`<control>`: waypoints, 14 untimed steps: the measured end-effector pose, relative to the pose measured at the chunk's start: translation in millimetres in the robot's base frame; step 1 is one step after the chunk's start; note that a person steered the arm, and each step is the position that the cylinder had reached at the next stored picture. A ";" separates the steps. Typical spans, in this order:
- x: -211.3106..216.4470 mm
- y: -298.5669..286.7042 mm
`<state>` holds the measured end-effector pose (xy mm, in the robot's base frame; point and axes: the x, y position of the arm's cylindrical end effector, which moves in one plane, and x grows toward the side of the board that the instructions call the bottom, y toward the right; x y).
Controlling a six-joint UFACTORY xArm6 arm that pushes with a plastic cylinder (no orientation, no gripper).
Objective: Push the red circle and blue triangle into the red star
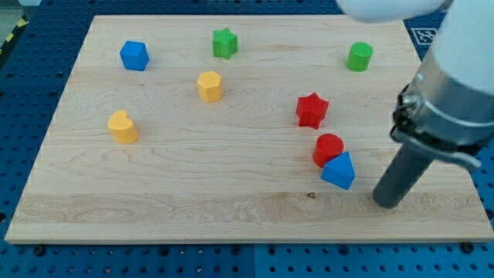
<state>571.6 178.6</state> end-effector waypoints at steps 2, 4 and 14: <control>-2.6 -52.1; -17.2 -63.0; 8.5 -42.5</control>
<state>580.2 136.1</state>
